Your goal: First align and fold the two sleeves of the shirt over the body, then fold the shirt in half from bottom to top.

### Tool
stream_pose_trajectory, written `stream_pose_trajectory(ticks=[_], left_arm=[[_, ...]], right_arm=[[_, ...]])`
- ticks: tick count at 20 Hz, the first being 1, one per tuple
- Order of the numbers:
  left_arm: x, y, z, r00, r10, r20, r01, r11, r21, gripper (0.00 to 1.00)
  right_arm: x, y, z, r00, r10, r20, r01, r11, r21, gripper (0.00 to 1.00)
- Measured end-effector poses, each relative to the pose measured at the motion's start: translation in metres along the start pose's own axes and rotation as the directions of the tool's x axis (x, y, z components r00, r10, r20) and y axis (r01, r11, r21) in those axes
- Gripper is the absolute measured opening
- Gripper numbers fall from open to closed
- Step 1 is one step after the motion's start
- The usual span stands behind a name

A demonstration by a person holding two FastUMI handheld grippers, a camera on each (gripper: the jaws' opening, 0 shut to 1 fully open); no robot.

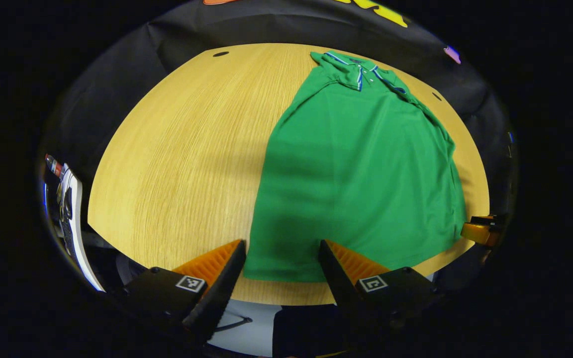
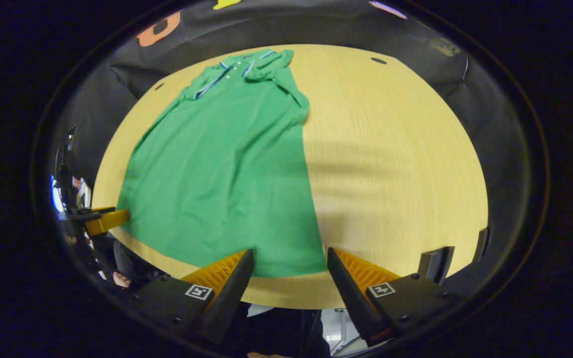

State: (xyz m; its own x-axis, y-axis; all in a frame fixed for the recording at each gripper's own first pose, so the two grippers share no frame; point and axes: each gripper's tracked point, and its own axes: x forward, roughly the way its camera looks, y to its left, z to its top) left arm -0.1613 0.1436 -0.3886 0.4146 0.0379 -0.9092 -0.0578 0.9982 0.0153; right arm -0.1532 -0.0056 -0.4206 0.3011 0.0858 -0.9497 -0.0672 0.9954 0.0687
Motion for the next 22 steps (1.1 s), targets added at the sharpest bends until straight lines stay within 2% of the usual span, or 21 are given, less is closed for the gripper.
stream_pose_trajectory(ticks=[2,4,6,8,12,14,16,18,19,20,21,22], left_arm=[[0.0,-0.001,0.001,0.999,-0.004,-0.044,0.005,1.0,0.014,0.93],[0.002,-0.002,0.001,0.995,-0.009,-0.101,0.012,1.0,0.027,0.91],[0.005,-0.004,0.003,0.985,-0.015,-0.173,0.022,0.999,0.041,0.89],[0.006,-0.004,0.003,0.974,-0.016,-0.228,0.024,0.999,0.033,0.86],[0.007,-0.006,0.006,0.962,-0.019,-0.271,0.033,0.998,0.046,0.78],[0.007,-0.008,0.007,0.957,-0.022,-0.291,0.04,0.998,0.054,0.73],[0.008,-0.009,0.007,0.95,-0.025,-0.312,0.047,0.997,0.061,0.65],[0.008,-0.007,0.009,0.948,-0.036,-0.315,0.053,0.997,0.048,0.53],[0.011,-0.008,0.009,0.948,-0.045,-0.314,0.062,0.997,0.044,0.4],[0.009,-0.007,0.009,0.949,-0.056,-0.31,0.071,0.997,0.038,0.34],[0.008,-0.006,0.009,0.95,-0.067,-0.305,0.079,0.997,0.027,0.22],[0.009,-0.009,0.011,0.95,-0.073,-0.303,0.084,0.996,0.023,0.16]], right_arm=[[0.001,0.002,0.004,1.0,0.005,0.006,-0.005,1.0,-0.004,0.97],[0.004,-0.003,0.002,0.999,-0.04,-0.023,0.04,0.999,-0.013,0.93],[0.004,-0.005,0.005,0.995,-0.075,-0.06,0.073,0.997,-0.02,0.72],[0.005,-0.003,0.008,0.994,-0.075,-0.082,0.074,0.997,-0.015,0.75],[0.006,-0.002,0.014,0.99,-0.072,-0.125,0.076,0.997,0.02,0.43],[0.008,-0.001,0.013,0.987,-0.065,-0.145,0.073,0.996,0.05,0.17],[0.007,0.0,0.014,0.986,-0.048,-0.158,0.057,0.997,0.056,0.17],[0.007,0.002,0.013,0.987,-0.019,-0.162,0.03,0.997,0.067,0.17],[0.006,0.002,0.014,0.987,-0.01,-0.162,0.022,0.997,0.072,0.17],[0.006,0.002,0.013,0.987,-0.003,-0.163,0.015,0.997,0.075,0.17],[0.007,0.001,0.013,0.987,-0.008,-0.163,0.019,0.998,0.065,0.17],[0.011,0.0,0.014,0.987,-0.009,-0.163,0.024,0.996,0.091,0.17]])
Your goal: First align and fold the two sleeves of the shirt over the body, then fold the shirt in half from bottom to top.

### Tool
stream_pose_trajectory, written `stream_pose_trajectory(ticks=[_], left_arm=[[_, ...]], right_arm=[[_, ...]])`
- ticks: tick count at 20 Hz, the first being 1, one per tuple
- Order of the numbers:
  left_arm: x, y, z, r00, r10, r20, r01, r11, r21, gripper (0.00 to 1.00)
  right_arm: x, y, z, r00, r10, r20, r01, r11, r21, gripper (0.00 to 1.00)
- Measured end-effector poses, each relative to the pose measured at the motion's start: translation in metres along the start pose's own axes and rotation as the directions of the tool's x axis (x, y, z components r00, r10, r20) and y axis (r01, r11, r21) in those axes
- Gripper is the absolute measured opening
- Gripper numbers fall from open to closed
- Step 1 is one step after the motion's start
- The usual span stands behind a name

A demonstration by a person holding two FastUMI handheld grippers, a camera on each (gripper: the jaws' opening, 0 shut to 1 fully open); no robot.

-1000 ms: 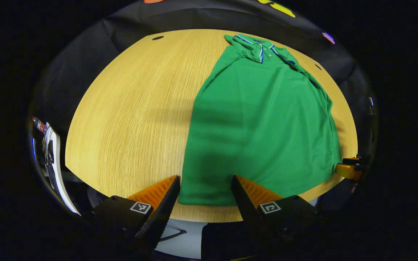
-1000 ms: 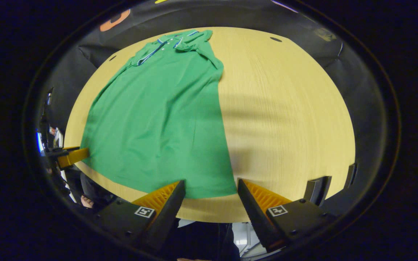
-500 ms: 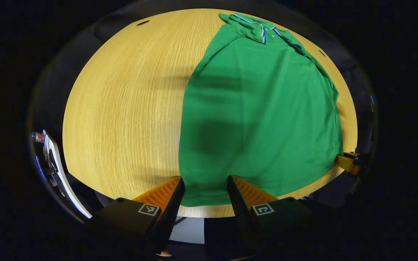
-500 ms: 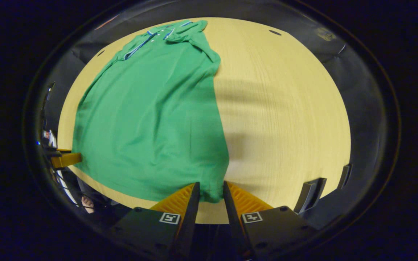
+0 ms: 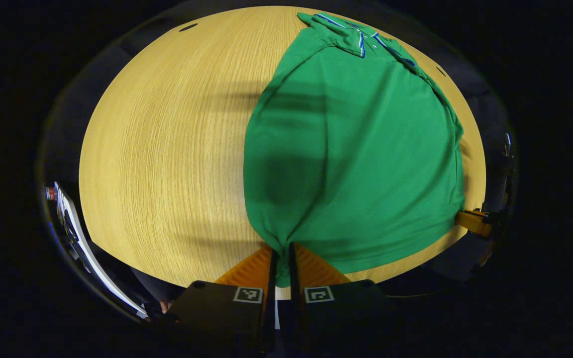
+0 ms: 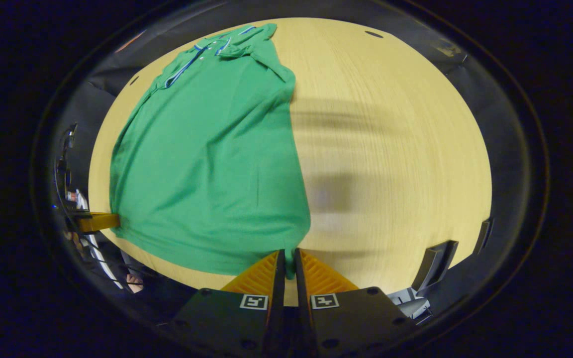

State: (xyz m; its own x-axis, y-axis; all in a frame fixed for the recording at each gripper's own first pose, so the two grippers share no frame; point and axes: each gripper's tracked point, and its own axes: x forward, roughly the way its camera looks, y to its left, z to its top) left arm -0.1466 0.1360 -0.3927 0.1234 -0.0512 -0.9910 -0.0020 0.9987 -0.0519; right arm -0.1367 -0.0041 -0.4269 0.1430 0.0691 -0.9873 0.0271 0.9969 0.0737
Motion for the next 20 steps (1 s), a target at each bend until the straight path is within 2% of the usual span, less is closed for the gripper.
stream_pose_trajectory(ticks=[1,3,6,7,8,13,17,20], left_arm=[[0.0,-0.002,0.001,1.0,0.002,-0.001,-0.002,1.0,0.012,0.08],[0.0,-0.003,-0.001,1.0,0.014,0.004,-0.014,0.999,0.048,0.04],[-0.005,-0.011,-0.006,1.0,-0.006,0.012,0.005,0.999,0.05,0.04],[-0.008,-0.013,-0.003,1.0,-0.007,0.026,0.005,0.998,0.058,0.04],[-0.012,-0.016,-0.002,0.999,-0.011,0.04,0.008,0.998,0.067,0.04],[-0.05,-0.022,0.02,0.99,-0.051,0.13,0.043,0.997,0.061,0.03],[-0.089,-0.029,0.058,0.969,-0.074,0.235,0.054,0.994,0.09,0.03],[-0.121,-0.037,0.096,0.94,-0.096,0.326,0.062,0.992,0.113,0.04]], right_arm=[[-0.002,0.0,0.0,1.0,0.0,0.003,0.0,1.0,-0.004,0.03],[-0.006,0.001,-0.002,1.0,0.001,0.002,-0.001,1.0,-0.017,0.03],[-0.018,0.004,0.003,0.999,-0.001,0.035,0.002,0.999,-0.044,0.03],[-0.024,0.004,0.006,0.999,-0.001,0.048,0.004,0.999,-0.053,0.07],[-0.031,0.004,0.009,0.998,0.0,0.061,0.003,0.999,-0.054,0.03],[-0.069,0.013,0.028,0.993,0.044,0.113,-0.04,0.999,-0.032,0.03],[-0.102,0.015,0.053,0.982,0.059,0.178,-0.054,0.998,-0.031,0.03],[-0.129,0.017,0.085,0.967,0.067,0.245,-0.063,0.998,-0.026,0.03]])
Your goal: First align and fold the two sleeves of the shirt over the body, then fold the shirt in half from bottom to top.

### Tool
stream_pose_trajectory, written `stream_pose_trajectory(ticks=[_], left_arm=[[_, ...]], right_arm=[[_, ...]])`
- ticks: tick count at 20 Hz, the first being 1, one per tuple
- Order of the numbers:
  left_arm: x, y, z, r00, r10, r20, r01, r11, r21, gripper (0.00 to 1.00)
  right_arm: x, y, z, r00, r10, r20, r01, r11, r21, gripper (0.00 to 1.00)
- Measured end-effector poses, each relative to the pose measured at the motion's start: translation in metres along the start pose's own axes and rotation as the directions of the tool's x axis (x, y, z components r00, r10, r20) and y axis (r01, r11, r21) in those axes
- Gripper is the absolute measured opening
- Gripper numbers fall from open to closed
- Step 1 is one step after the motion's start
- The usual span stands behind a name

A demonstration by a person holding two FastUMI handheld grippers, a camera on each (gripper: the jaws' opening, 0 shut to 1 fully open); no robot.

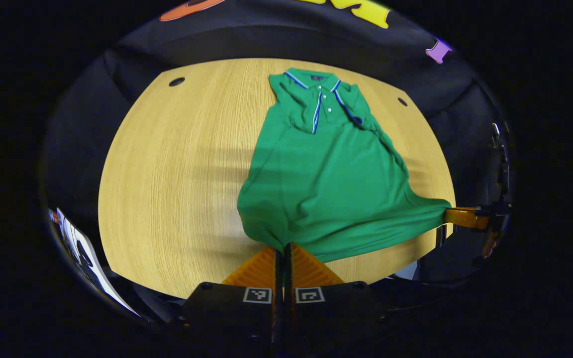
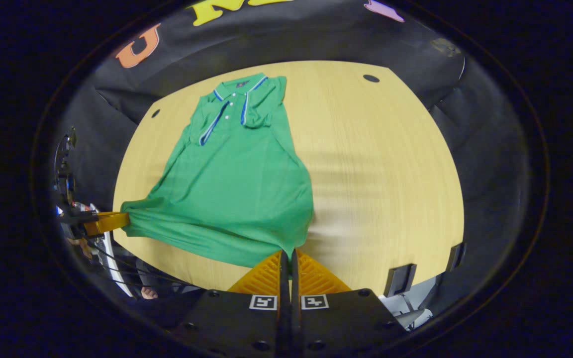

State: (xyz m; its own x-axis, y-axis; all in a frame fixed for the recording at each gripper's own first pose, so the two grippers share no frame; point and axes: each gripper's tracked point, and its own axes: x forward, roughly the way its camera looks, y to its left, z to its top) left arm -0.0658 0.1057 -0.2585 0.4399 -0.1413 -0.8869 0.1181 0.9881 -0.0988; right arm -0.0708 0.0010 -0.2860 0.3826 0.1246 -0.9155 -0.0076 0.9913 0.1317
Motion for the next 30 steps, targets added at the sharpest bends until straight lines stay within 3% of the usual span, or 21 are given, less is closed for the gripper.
stream_pose_trajectory(ticks=[9,15,18,23,24,25,30], left_arm=[[-0.008,-0.004,0.139,0.977,-0.002,0.213,-0.014,0.997,0.074,0.03],[0.0,0.002,0.238,0.94,0.017,0.341,-0.054,0.994,0.1,0.03],[0.024,0.0,0.275,0.926,0.001,0.377,-0.048,0.992,0.115,0.03],[0.091,0.024,0.32,0.91,0.065,0.41,-0.104,0.992,0.075,0.03],[0.108,0.028,0.325,0.909,0.067,0.411,-0.101,0.993,0.06,0.03],[0.123,0.032,0.329,0.909,0.074,0.41,-0.103,0.994,0.048,0.03],[0.197,0.057,0.332,0.928,0.109,0.355,-0.126,0.992,0.024,0.03]], right_arm=[[-0.032,0.012,0.149,0.979,-0.015,0.203,0.027,0.998,-0.057,0.03],[-0.025,0.022,0.246,0.951,-0.021,0.31,0.037,0.998,-0.047,0.0],[-0.003,0.019,0.289,0.942,-0.041,0.334,0.05,0.999,-0.02,0.03],[0.055,0.022,0.352,0.923,-0.014,0.385,0.01,1.0,0.012,0.03],[0.071,0.022,0.363,0.921,-0.011,0.389,0.006,1.0,0.016,0.06],[0.087,0.021,0.373,0.919,-0.011,0.393,0.005,1.0,0.015,0.0],[0.164,0.013,0.391,0.931,-0.015,0.366,0.012,1.0,0.009,0.0]])
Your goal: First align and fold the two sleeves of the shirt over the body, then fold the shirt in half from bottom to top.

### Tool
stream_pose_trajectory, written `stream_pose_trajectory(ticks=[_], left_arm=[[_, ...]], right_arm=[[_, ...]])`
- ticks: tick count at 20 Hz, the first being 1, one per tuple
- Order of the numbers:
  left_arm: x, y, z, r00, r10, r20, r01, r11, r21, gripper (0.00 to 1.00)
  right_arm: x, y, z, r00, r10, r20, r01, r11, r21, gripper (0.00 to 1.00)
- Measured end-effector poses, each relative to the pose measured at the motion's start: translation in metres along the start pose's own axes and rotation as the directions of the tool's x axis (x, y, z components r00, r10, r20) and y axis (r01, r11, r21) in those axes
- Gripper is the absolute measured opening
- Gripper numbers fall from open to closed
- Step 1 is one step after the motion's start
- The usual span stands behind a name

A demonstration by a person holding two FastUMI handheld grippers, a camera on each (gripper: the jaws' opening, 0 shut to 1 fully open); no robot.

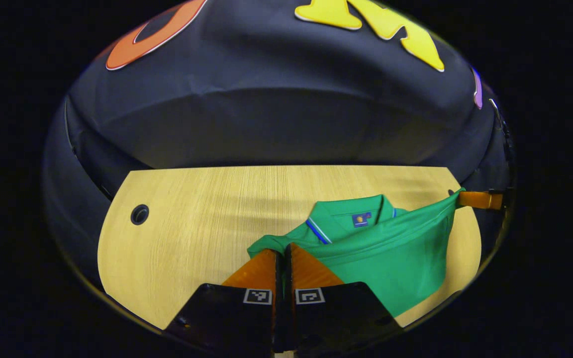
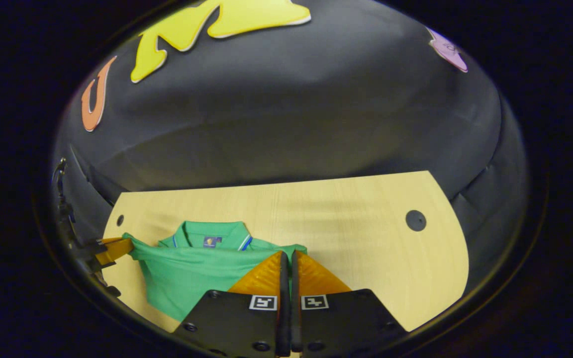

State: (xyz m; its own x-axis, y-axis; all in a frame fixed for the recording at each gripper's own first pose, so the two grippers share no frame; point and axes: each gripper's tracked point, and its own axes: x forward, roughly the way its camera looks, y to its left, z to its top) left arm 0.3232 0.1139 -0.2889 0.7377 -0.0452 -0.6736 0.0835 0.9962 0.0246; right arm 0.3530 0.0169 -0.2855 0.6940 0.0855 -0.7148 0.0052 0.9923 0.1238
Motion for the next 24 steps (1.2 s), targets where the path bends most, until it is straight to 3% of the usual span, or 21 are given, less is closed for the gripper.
stream_pose_trajectory(ticks=[5,7,10,11,14,15,20,24], left_arm=[[0.03,0.0,-0.009,1.0,0.008,-0.012,-0.007,0.999,0.032,0.03],[0.029,-0.002,-0.006,1.0,0.006,-0.002,-0.006,0.999,0.034,0.06],[0.024,-0.002,-0.002,1.0,0.008,0.018,-0.009,1.0,0.012,0.1],[0.02,-0.003,-0.002,1.0,0.008,0.026,-0.008,1.0,-0.003,0.16],[0.002,-0.007,0.007,0.998,-0.002,0.068,0.005,0.999,-0.054,0.67],[-0.007,-0.007,0.013,0.995,0.002,0.098,0.004,0.998,-0.066,0.93],[-0.079,-0.004,0.032,0.971,0.044,0.234,-0.029,0.997,-0.066,0.97],[-0.187,-0.01,0.056,0.914,0.054,0.402,-0.029,0.997,-0.068,0.96]], right_arm=[[0.036,-0.01,-0.026,0.998,-0.016,-0.059,0.019,0.999,0.046,0.07],[0.036,-0.009,-0.027,0.999,-0.013,-0.051,0.016,0.998,0.058,0.04],[0.026,-0.003,-0.024,1.0,-0.002,-0.031,0.003,0.999,0.034,0.11],[0.022,-0.001,-0.025,1.0,0.003,-0.019,-0.003,1.0,0.021,0.26],[-0.006,0.009,-0.022,1.0,0.003,0.019,-0.003,1.0,-0.015,0.72],[-0.016,0.012,-0.02,0.999,0.008,0.038,-0.007,1.0,-0.025,0.87],[-0.094,0.022,-0.018,0.989,-0.011,0.144,0.026,0.994,-0.104,0.94],[-0.184,0.029,-0.006,0.957,-0.025,0.289,0.053,0.995,-0.087,0.96]])
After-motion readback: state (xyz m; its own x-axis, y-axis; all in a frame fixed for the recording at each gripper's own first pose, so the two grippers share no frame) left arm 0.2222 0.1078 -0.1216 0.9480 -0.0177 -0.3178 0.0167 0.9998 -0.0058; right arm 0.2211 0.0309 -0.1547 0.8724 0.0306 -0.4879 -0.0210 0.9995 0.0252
